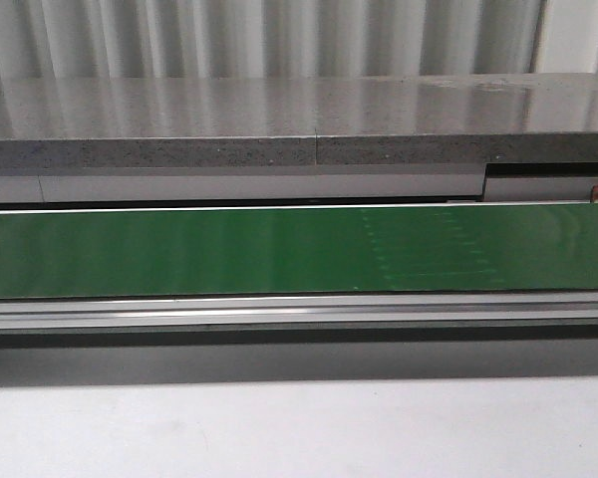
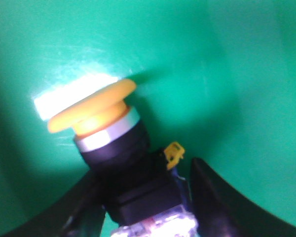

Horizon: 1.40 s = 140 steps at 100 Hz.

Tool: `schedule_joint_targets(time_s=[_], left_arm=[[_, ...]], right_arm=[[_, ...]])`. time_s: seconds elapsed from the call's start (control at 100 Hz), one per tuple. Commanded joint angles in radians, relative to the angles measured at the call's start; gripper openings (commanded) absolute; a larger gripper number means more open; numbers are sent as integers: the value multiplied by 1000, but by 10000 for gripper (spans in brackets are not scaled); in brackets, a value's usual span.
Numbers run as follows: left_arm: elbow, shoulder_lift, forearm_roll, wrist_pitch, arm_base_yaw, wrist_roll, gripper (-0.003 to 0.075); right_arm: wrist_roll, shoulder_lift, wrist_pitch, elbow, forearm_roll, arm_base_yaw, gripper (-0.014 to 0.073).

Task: Move button from right to left
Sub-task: 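Lift the button onto the conveyor belt and open the right gripper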

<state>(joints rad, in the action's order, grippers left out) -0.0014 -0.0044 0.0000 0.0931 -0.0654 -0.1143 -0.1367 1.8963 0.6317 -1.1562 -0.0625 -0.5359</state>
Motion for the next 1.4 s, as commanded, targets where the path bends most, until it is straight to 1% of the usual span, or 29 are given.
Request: schedule_joint_targets(time_s=[0.0, 0.2, 0.38, 0.58, 0.78, 0.96, 1.01, 1.06, 1.23, 1.28, 1.33, 1.39], left_arm=[[23, -35, -6, -79, 2, -6, -20], [23, -35, -6, -79, 2, -6, -20], [23, -35, -6, -79, 2, -6, -20], [23, -35, -6, -79, 2, -6, -20], [23, -35, -6, -79, 2, -6, -20], [23, -35, -6, -79, 2, -6, -20], [23, -35, -6, -79, 2, -6, -20], [23, -35, -6, -79, 2, -6, -20], [23, -35, -6, -79, 2, -6, -20], [23, -35, -6, -79, 2, -6, -20], [23, -35, -6, -79, 2, -6, -20], [23, -35, -6, -79, 2, -6, -20]], right_arm=[[-11, -43, -16, -32, 1, -6, 305], [-11, -54, 62, -76, -36, -5, 305], [-11, -138, 103, -79, -59, 13, 305], [-10, -236, 151, -79, -59, 116, 305], [-5, -253, 197, -74, -59, 224, 305], [-3, -253, 201, -48, -59, 264, 309], [-1, -253, 207, -48, -61, 264, 328], [-1, -253, 209, -48, -61, 264, 363], [-1, -253, 212, -48, -65, 264, 580], [-1, -253, 212, -48, -71, 264, 627], [-2, -253, 203, -48, -78, 265, 656], [-7, -253, 190, -48, -82, 268, 655]])
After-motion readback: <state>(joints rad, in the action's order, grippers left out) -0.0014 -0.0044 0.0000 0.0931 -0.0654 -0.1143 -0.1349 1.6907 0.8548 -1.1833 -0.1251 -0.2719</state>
